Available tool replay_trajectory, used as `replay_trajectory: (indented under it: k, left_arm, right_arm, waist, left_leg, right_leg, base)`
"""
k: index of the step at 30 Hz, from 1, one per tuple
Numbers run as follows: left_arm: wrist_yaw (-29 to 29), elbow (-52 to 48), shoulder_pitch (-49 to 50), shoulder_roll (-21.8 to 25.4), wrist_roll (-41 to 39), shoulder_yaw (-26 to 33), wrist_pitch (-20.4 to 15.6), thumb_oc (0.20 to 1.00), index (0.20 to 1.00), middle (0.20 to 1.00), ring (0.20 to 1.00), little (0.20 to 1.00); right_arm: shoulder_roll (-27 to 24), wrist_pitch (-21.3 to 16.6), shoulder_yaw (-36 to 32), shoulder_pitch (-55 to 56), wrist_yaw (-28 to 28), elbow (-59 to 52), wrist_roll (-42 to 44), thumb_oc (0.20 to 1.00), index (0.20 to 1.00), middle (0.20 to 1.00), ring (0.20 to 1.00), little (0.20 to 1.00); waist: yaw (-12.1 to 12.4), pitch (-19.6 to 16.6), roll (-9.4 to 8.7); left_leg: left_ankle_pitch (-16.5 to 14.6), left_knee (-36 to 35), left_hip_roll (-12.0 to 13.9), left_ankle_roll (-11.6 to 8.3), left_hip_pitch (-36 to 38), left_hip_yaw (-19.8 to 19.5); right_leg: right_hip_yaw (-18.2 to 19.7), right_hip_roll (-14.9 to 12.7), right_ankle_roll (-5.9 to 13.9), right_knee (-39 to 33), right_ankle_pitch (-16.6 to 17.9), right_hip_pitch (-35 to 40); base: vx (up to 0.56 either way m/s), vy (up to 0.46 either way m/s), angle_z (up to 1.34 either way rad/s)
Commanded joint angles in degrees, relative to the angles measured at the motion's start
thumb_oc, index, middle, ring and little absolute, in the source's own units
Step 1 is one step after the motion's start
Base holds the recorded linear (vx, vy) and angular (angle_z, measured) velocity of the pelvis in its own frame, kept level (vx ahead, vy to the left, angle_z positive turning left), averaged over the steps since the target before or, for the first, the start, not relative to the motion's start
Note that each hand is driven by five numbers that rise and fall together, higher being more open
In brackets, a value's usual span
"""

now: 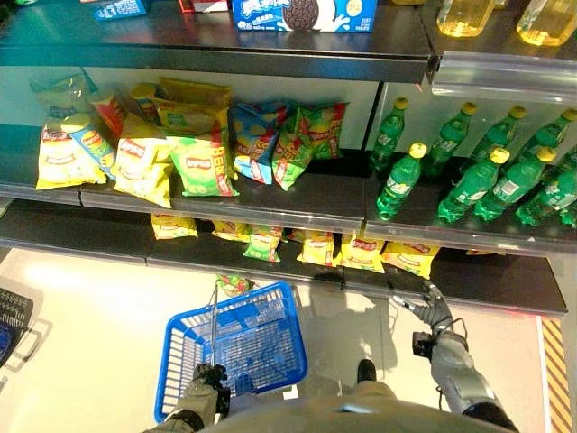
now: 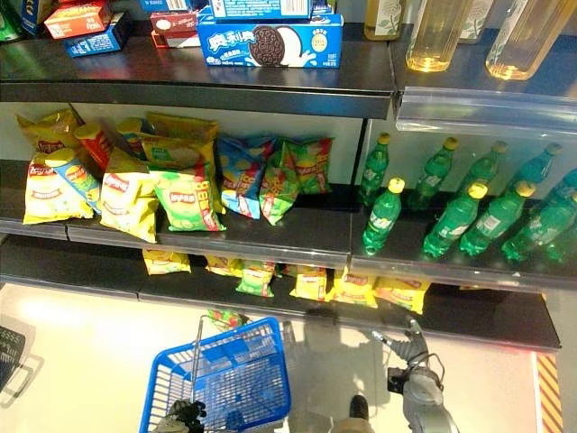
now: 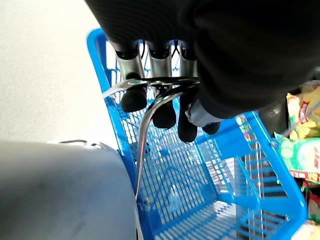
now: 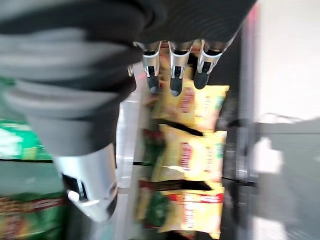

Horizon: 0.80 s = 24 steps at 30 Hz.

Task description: Pick up the snacks into the basket

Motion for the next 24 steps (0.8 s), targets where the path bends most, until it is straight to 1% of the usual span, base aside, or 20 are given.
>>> replay_trajectory:
  k: [1,3,4,10,12,17,22,24]
  left_arm:
    - [2.3,2.5,-0.8,0.9,2.8,0.7,0.8,0.2,0.2,0.2,0.2,0.2]
    - [2.4,2.2,-0.9,1.0,3.1,0.6,0.7,0.2,0.2,0.2,0.2,0.2]
    - [2.8,1.4,-1.1,1.2,3.4,0.5,0.8,0.2,0.2,0.2,0.2,0.2]
    - [3.5,-1.4,-1.9,1.7,4.7,-0.9,0.9,0.2,0.2,0.2,0.2,0.2]
    - [4.0,-3.2,-2.3,2.2,5.7,-2.3,0.8,0.2,0.2,0.2,0.2,0.2]
    - [4.0,-4.4,-3.2,2.5,5.5,-3.9,0.9,0.2,0.2,0.2,0.2,0.2]
    - [3.6,-5.1,-4.1,3.0,3.7,-5.6,1.0,0.2,0.2,0.2,0.2,0.2]
    - [4.1,-5.8,-4.3,3.1,2.8,-6.4,0.7,0.2,0.2,0.2,0.2,0.2]
  right_arm:
    - [-0.5,-3.4,-4.7,-2.2,-1.3,-9.4,-0.9,1.0,1.0,1.0,1.0,1.0]
    - [-0.6,-3.5,-5.4,-2.1,-1.4,-10.8,-1.0,1.0,1.0,1.0,1.0,1.0]
    - [-1.4,-3.9,-6.8,-2.0,-1.8,-14.6,-1.6,1.0,1.0,1.0,1.0,1.0]
    - [-3.6,-3.8,-9.2,-4.0,-2.6,-20.5,-2.0,1.0,1.0,1.0,1.0,1.0]
    - [-4.8,-4.0,-10.0,-6.4,-2.8,-21.8,-0.1,1.0,1.0,1.0,1.0,1.0]
    - [-8.3,-3.2,-9.4,-13.3,-4.3,-19.7,0.7,1.0,1.0,1.0,1.0,1.0]
    - [-11.9,-1.9,-7.9,-21.5,-6.2,-13.4,3.2,1.0,1.0,1.0,1.0,1.0]
    - [-13.3,-1.9,-6.6,-25.8,-7.1,-9.1,5.1,1.0,1.0,1.0,1.0,1.0]
  waist:
    - [0.1,4.2,-1.97]
    - [0.2,4.4,-1.98]
    - [0.2,4.8,-2.07]
    - [0.3,6.5,-2.25]
    - [0.6,8.1,-2.42]
    - [1.4,10.5,-2.4]
    - [2.4,13.4,-2.28]
    - [2.8,14.6,-2.19]
  left_leg:
    - [-2.1,0.0,-0.7,1.61,-0.3,-2.5]
    - [-2.1,0.0,-0.7,1.62,-0.5,-2.5]
    - [-2.1,0.0,-0.8,1.64,-0.8,-2.6]
    - [-1.6,0.0,-0.8,1.68,-2.4,-3.1]
    - [-1.1,0.0,-0.9,1.7,-3.9,-3.3]
    - [-0.1,0.0,-0.8,1.57,-6.6,-3.6]
    - [0.7,0.0,-0.7,1.35,-9.1,-4.0]
    - [1.1,0.0,-0.8,1.34,-10.4,-4.2]
  right_leg:
    - [-2.3,0.0,0.97,1.5,0.0,-0.3]
    - [-2.4,-0.1,1.02,1.5,0.0,-0.4]
    - [-2.4,-0.2,1.11,1.7,0.0,-0.6]
    - [-2.3,-0.4,1.27,2.1,0.4,-2.3]
    - [-2.1,-0.4,1.29,2.3,0.7,-3.7]
    - [-2.2,-0.4,1.26,2.8,1.3,-6.5]
    - [-2.5,-0.4,1.25,2.8,2.1,-8.8]
    - [-2.4,-0.4,1.31,2.7,2.6,-10.1]
  base:
    - [0.0,0.0,0.0]
    - [0.0,0.0,0.0]
    - [0.0,0.0,0.0]
    - [-0.02,-0.004,0.01]
    - [-0.07,-0.013,0.0]
    - [-0.06,-0.016,0.01]
    - [-0.04,-0.008,0.04]
    - [-0.05,0.003,0.0]
